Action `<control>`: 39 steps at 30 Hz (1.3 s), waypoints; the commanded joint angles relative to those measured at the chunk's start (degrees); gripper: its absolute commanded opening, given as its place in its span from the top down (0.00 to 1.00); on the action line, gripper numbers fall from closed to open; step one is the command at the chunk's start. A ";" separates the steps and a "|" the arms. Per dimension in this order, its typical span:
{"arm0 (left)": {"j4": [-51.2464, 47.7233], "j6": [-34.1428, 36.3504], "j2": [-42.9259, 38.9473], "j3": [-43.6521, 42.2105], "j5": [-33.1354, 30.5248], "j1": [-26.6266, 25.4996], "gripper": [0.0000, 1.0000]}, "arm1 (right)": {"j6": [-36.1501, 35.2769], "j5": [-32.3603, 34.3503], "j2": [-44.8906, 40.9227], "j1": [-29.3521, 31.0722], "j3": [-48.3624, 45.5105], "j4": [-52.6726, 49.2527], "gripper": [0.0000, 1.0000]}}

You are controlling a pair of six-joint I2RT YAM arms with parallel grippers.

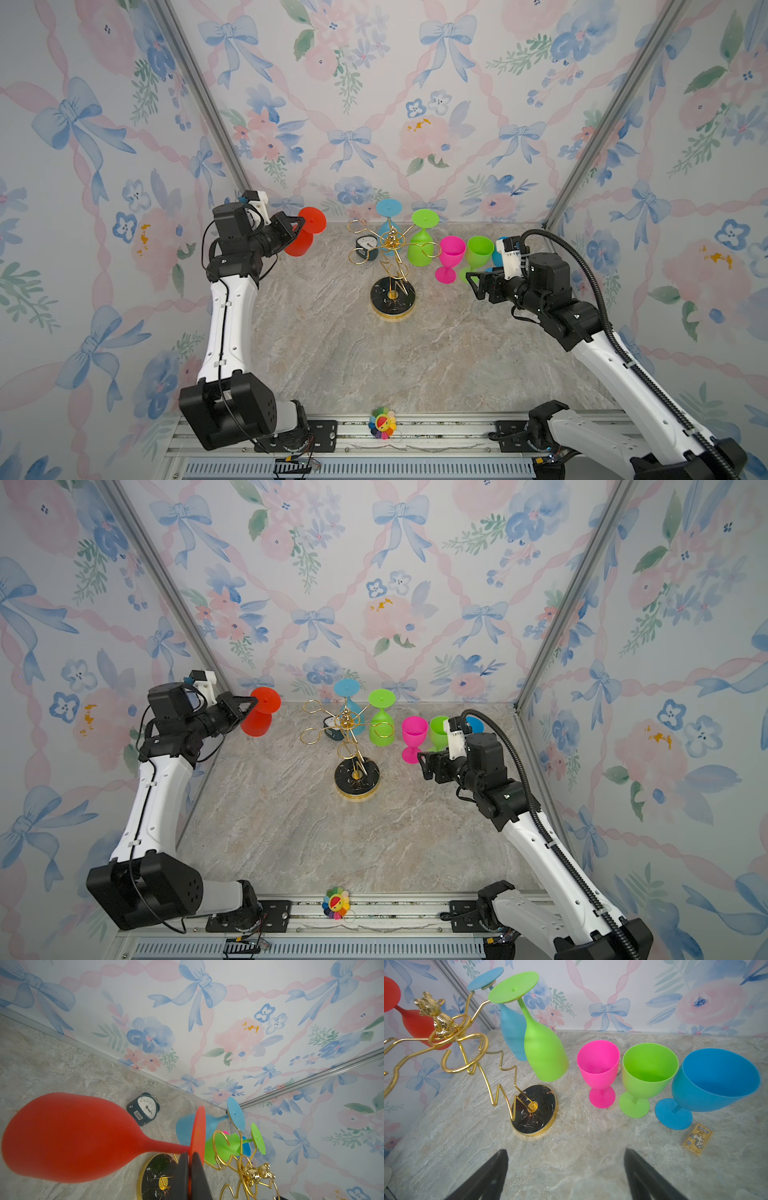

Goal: Take the wine glass off the wine glass rack
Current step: 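Swing the red glass toward the right gripper while the right gripper reaches to meet it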

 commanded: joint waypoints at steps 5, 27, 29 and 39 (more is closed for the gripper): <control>-3.83 6.25 -10.56 -10.47 2.20 -0.24 1.00 | 2.05 -0.64 0.93 0.89 -0.99 2.91 0.11; -18.35 13.80 -23.78 -21.25 5.31 -23.58 1.00 | 7.07 1.45 5.15 0.91 1.66 4.84 0.11; -18.36 13.53 -23.53 -21.35 6.24 -25.43 1.00 | 7.28 1.25 5.13 0.91 1.55 4.69 0.10; -18.30 14.56 -23.04 -17.13 2.24 -43.93 1.00 | 7.62 0.43 6.25 0.83 2.93 0.01 0.10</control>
